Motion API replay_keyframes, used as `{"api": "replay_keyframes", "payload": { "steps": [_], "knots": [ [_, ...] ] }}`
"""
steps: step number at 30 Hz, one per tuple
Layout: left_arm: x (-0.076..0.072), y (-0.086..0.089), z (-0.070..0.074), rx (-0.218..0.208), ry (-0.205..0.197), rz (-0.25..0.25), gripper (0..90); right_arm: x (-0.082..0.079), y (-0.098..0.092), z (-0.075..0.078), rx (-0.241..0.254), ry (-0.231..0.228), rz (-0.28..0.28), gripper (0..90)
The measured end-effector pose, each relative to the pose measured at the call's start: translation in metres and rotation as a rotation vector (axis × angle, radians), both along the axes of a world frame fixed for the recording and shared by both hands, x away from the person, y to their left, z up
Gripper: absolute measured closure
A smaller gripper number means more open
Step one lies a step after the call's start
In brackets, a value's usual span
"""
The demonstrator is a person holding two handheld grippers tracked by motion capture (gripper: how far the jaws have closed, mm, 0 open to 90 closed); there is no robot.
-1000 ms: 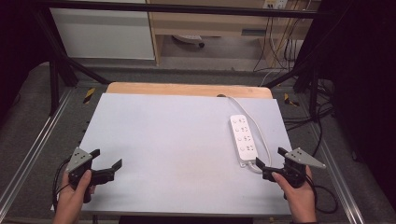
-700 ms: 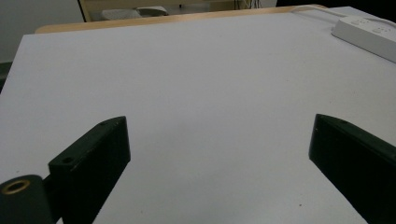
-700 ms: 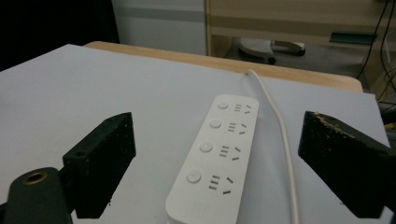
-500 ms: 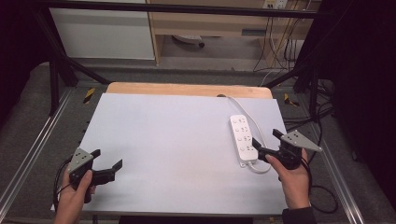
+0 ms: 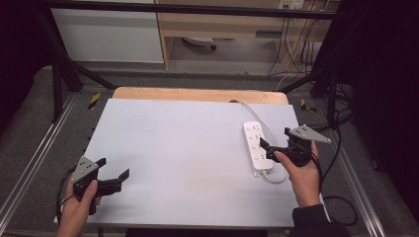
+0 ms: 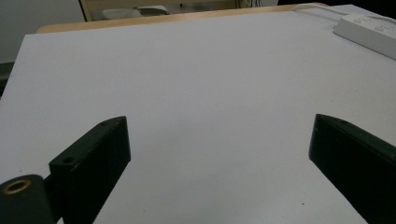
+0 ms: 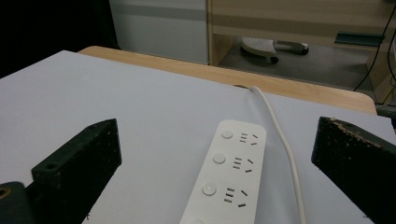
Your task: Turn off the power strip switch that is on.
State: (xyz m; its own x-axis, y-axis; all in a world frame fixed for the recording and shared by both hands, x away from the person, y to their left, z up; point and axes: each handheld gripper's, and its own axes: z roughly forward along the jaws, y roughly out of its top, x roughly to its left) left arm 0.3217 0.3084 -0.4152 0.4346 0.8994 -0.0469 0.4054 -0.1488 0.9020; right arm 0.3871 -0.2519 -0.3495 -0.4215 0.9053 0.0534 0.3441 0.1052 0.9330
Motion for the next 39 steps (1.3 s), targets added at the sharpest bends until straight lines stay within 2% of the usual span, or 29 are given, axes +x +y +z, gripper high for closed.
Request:
{"api": "replay_keyframes", "payload": {
  "steps": [10, 18, 23, 25, 26, 27, 29, 37, 39],
  "knots": [
    [0.000, 0.000, 0.000, 0.009, 0.001, 0.000, 5.3, 0.009, 0.005, 0.002, 0.000, -0.006, 0.014, 7.6],
    [0.000, 0.000, 0.000, 0.011, 0.000, 0.000, 5.3, 0.017, 0.006, 0.006, 0.018, -0.007, 0.002, 11.5],
    [0.000, 0.000, -0.001, 0.013, 0.001, 0.001, 5.5, 0.023, 0.006, 0.005, 0.019, -0.017, -0.002, 29.2],
    [0.000, 0.001, -0.001, 0.014, 0.002, 0.001, 5.4, 0.024, 0.007, 0.004, 0.020, -0.017, 0.001, 31.9],
    [0.000, 0.000, -0.001, 0.011, 0.003, 0.003, 5.5, 0.026, 0.008, 0.004, 0.019, -0.017, -0.001, 39.2],
    [0.001, 0.000, -0.001, 0.011, 0.003, 0.003, 5.5, 0.026, 0.008, 0.004, 0.019, -0.017, -0.001, 39.2],
    [0.001, 0.000, -0.001, 0.011, 0.004, 0.004, 5.5, 0.028, 0.008, 0.003, 0.023, -0.014, -0.003, 45.4],
    [0.001, 0.000, -0.001, 0.014, 0.006, 0.003, 5.5, 0.033, 0.013, -0.001, -0.002, -0.014, -0.013, 54.8],
    [0.001, 0.000, -0.001, 0.014, 0.006, 0.003, 5.5, 0.036, 0.014, -0.003, 0.006, -0.009, -0.015, 60.2]
  ]
}}
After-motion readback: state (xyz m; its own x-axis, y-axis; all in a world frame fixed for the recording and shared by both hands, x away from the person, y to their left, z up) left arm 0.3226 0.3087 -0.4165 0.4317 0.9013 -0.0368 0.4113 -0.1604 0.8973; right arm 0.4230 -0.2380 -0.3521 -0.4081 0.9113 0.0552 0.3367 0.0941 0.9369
